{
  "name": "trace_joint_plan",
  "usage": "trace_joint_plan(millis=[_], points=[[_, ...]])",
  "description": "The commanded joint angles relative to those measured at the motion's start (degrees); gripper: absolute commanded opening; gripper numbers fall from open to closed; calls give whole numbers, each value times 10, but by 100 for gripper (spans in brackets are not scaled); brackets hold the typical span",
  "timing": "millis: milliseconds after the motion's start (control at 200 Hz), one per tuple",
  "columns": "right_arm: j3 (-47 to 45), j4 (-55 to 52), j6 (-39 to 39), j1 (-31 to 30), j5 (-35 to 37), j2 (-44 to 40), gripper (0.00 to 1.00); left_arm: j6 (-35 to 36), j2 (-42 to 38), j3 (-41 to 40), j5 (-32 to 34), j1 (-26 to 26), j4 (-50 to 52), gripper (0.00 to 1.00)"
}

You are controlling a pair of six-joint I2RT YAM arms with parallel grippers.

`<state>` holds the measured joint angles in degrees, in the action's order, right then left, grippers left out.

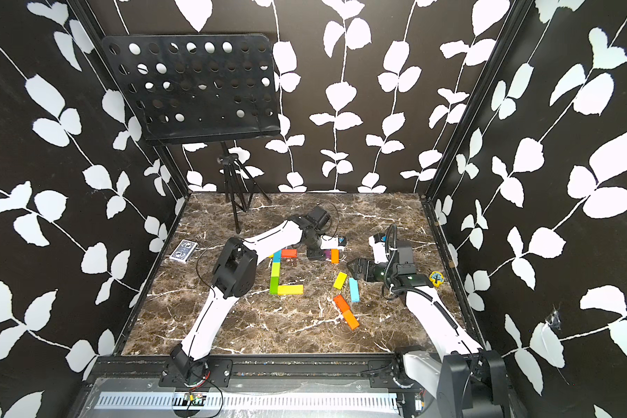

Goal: Assemble the letter t with building blocks
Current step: Assemble the building block at the center of the board.

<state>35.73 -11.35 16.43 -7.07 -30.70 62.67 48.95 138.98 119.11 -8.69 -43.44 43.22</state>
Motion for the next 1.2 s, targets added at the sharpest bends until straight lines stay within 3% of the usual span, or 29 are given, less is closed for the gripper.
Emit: trace_joint_plan(millis=[0, 285, 405, 470, 640, 800, 1191], points=[[-7, 18, -1, 3, -10, -1, 99, -9, -31, 3, -23, 0, 7, 63], [-13, 22, 5, 4, -14, 1, 99, -75, -176, -93, -61, 0, -62, 63], [-12, 13, 10, 4, -4, -1, 99, -171, -257, -191, -34, 0, -155, 59], [-14, 11, 19, 4, 0, -2, 99, -257, -280, -222, 4, 0, -183, 49], [-28, 43, 48, 4, -61, 3, 99, -479, -270, -224, 37, 0, -137, 17], [-38, 86, 76, 3, -98, 37, 99, -616, -259, -260, 61, -4, -141, 4], [-22, 105, 83, -41, -80, 106, 99, -740, -179, -226, 112, -7, -83, 3]])
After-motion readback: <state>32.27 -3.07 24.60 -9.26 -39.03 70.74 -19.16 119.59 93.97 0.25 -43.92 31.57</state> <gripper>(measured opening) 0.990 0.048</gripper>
